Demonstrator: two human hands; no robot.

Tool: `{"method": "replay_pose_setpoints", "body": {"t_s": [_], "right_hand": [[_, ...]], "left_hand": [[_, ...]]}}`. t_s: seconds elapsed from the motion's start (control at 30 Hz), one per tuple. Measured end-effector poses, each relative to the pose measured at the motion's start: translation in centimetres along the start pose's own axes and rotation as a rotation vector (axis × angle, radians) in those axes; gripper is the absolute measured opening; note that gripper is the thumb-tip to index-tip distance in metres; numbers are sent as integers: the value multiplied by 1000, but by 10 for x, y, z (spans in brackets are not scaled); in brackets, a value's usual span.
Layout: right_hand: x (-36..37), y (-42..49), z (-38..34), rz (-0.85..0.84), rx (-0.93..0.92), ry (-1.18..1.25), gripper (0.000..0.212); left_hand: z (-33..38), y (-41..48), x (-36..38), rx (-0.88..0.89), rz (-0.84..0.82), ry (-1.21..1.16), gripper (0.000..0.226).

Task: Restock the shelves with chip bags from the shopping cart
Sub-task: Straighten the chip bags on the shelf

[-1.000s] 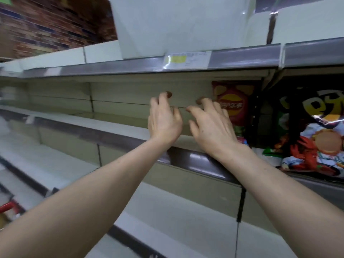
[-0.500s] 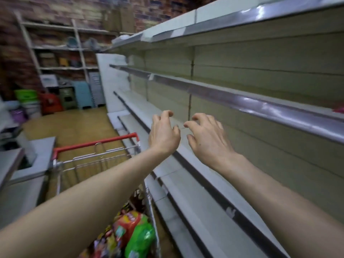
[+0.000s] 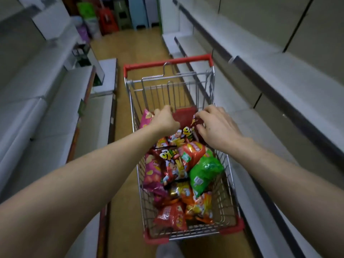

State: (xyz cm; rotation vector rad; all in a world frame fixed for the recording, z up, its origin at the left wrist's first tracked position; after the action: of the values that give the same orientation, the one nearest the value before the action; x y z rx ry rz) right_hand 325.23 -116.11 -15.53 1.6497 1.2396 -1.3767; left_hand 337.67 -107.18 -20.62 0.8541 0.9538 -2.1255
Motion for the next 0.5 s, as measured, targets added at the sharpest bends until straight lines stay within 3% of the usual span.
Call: {"method": "replay_pose_setpoints", "body": {"t_s": [0.33, 0.5], "right_hand": [[122, 59, 49, -222, 176, 72, 40], [186, 59, 84, -372, 309, 111, 42]], "left_hand": [[-97, 84, 93, -194, -204, -101, 67], [-98, 118, 153, -138, -316, -167, 44]]}}
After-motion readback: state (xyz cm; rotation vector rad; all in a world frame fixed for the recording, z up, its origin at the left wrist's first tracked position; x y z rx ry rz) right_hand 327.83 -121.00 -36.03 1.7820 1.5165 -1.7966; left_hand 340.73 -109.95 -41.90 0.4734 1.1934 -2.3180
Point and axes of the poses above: each hand's wrist, its own y-axis towards the middle knuckle, its own x-axis out of the palm, z = x × y, the point moved 8 cm from there along y, towards the middle knuckle, and after that the axes turned 7 degrees about -z, right-handed, at the moved point
